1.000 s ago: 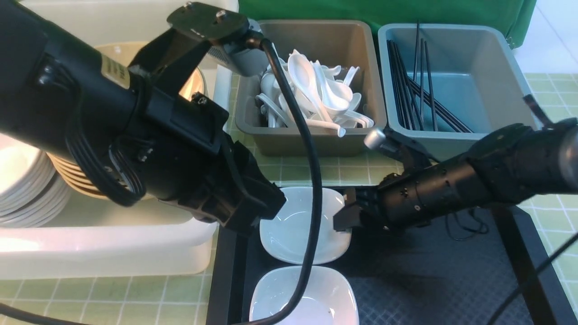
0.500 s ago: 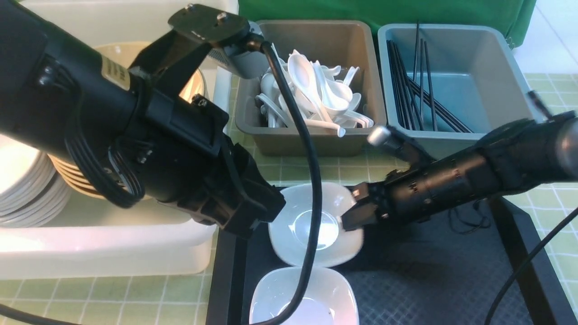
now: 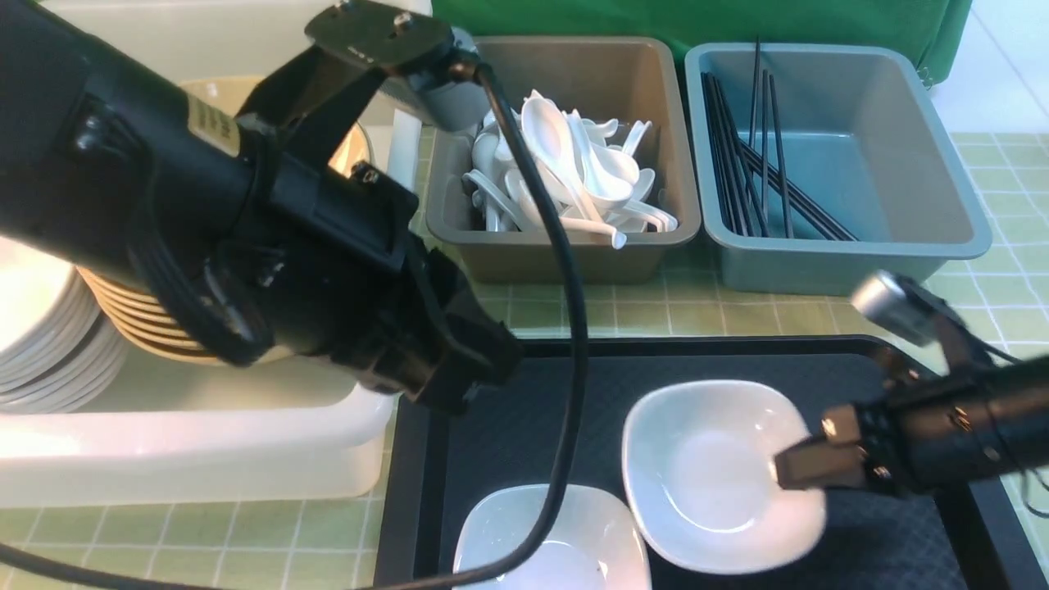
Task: On green table put chopsticks spoon bowls plates into blue grey white boxes.
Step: 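Place the white bowl down on the black tray with the right gripper, then grasp the small white bowl on the black tray by its rim with the left gripper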
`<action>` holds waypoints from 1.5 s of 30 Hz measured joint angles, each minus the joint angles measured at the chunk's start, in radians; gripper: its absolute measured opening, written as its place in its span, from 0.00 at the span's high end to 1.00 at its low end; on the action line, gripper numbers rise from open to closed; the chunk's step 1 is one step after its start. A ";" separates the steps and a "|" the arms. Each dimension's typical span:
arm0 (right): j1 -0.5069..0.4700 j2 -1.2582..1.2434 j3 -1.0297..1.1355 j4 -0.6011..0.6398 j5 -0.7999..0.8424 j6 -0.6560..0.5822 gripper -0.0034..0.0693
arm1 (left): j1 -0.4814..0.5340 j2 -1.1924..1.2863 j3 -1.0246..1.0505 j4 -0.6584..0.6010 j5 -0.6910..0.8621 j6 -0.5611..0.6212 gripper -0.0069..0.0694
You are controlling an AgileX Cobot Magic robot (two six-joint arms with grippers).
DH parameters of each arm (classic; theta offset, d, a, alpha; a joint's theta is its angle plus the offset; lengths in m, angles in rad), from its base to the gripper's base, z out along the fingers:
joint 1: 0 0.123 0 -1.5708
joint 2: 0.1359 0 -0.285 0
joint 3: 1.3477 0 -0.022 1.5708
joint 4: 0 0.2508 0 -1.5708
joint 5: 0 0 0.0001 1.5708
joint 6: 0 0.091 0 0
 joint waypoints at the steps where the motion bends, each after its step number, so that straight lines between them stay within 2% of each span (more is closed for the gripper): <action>1: -0.001 -0.026 0.022 0.001 -0.023 -0.001 0.89 | 0.000 0.008 0.000 0.000 -0.013 0.000 0.91; 6: -0.002 -0.064 0.103 0.007 -0.181 -0.006 0.87 | 0.000 0.069 0.000 0.000 -0.048 0.000 0.91; 10: -0.002 -0.056 0.126 0.016 -0.215 0.013 0.83 | 0.000 0.109 0.000 0.000 -0.049 0.000 0.91; 15: -0.002 -0.053 0.128 0.016 -0.218 0.013 0.64 | 0.000 0.146 0.000 0.029 -0.055 0.000 0.91; 17: -0.002 -0.053 0.128 0.016 -0.218 0.013 0.53 | 0.000 0.158 0.000 0.073 -0.071 0.000 0.90; 18: -0.002 -0.053 0.128 0.016 -0.218 0.013 0.51 | 0.000 0.160 0.000 0.078 -0.073 0.000 0.90; 23: -0.002 -0.053 0.128 -0.024 -0.196 0.020 0.20 | 0.000 0.179 0.000 0.170 -0.139 -0.012 0.78; 26: -0.002 -0.064 0.128 -0.080 -0.164 0.067 0.11 | 0.000 0.184 0.000 0.169 -0.142 -0.044 0.71; 27: -0.002 -0.080 0.123 -0.149 -0.134 0.119 0.09 | 0.000 0.189 0.000 0.169 -0.139 -0.065 0.67; 32: -0.004 -0.183 0.067 -0.405 -0.026 0.330 0.08 | 0.000 0.249 0.000 0.163 -0.110 -0.110 0.43; 33: -0.004 -0.195 0.061 -0.426 -0.018 0.344 0.08 | 0.000 0.255 0.000 0.161 -0.110 -0.111 0.39; 35: -0.004 -0.275 0.018 -0.524 0.032 0.402 0.09 | 0.000 0.293 0.000 0.134 -0.120 -0.113 0.26; 38: -0.004 -0.386 -0.049 -0.587 0.115 0.427 0.13 | 0.000 0.343 -0.004 0.029 -0.139 -0.060 0.10; 41: -0.004 -0.477 -0.098 -0.605 0.179 0.424 0.18 | 0.000 0.404 -0.041 -0.063 -0.114 0.016 0.05; 45: -0.004 -0.603 -0.124 -0.613 0.204 0.377 0.24 | -0.002 0.500 -0.123 -0.153 -0.078 0.070 0.04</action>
